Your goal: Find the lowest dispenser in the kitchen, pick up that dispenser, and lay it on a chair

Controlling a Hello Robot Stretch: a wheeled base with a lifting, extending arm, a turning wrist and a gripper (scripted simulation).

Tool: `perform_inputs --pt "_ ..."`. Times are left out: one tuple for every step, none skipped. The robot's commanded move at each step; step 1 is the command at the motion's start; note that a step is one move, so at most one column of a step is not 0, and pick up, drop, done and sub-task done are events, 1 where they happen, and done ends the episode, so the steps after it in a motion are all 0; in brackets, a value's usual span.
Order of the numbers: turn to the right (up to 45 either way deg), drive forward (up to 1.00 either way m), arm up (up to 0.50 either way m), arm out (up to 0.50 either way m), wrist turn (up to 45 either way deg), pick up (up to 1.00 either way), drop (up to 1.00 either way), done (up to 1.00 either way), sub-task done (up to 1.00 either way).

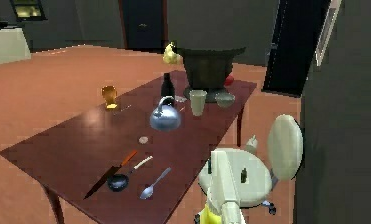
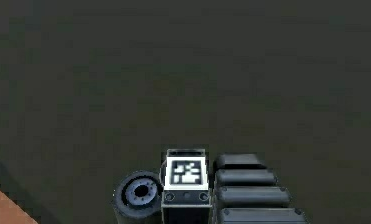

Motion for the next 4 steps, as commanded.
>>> perform_inputs --pt "24.0 0.00 0.00 0.00 0.0 0.00 0.00 0.00 0.00" --pt "0.0 0.65 0.00 0.00 0.0 0.00 0.00 0.00 0.00" --pt "-45.0 0.00 0.00 0.00 0.0 0.00 0.00 0.00 0.00" --pt "-42.0 0.00 0.00 0.00 0.0 0.00 0.00 0.00 0.00"
